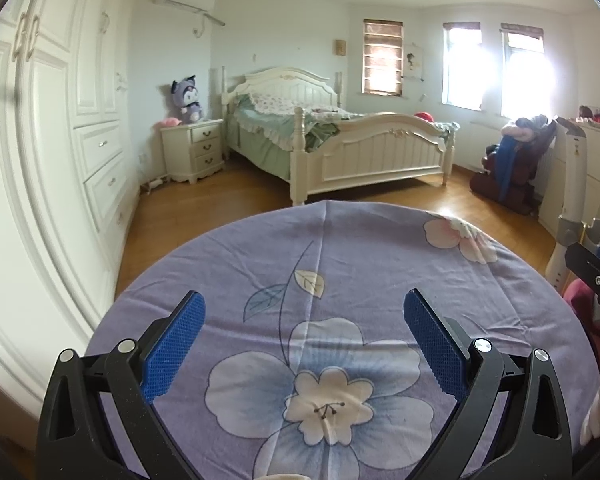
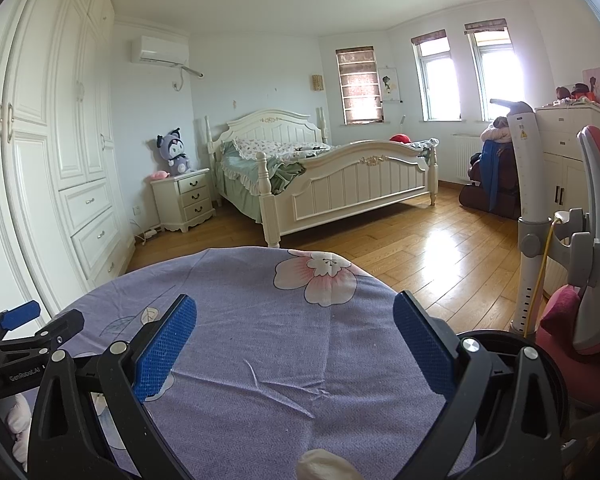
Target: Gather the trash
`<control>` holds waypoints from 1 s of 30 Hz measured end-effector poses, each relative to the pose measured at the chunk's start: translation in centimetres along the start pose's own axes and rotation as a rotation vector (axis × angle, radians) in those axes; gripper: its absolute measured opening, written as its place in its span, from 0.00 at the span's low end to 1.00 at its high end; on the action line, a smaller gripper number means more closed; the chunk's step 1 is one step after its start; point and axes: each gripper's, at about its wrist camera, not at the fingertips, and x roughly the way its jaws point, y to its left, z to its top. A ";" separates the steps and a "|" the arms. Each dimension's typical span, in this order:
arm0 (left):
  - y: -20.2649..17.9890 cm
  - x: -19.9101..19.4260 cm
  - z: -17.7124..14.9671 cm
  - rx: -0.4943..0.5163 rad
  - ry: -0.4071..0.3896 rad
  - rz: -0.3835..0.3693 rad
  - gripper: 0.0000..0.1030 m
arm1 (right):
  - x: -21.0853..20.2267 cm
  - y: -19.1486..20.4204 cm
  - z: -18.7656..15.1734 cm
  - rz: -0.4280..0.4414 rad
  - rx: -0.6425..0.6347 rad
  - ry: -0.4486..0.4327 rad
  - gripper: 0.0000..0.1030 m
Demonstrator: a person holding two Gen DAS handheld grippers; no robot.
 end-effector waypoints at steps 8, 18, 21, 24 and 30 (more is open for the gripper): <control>-0.3 0.2 0.1 0.005 0.010 -0.002 0.95 | 0.1 0.0 0.0 -0.001 0.000 0.001 0.95; -0.5 0.2 0.0 0.008 0.008 -0.006 0.95 | 0.2 0.1 -0.1 -0.002 0.001 0.000 0.95; -0.4 0.4 0.1 0.008 0.012 -0.009 0.95 | 0.1 0.0 0.0 -0.002 0.001 0.001 0.95; -0.5 0.3 0.1 0.010 0.011 -0.011 0.95 | 0.1 0.0 0.0 -0.002 0.001 0.000 0.95; -0.5 0.3 0.1 0.009 0.015 -0.016 0.95 | 0.2 0.1 -0.1 -0.003 0.003 0.000 0.95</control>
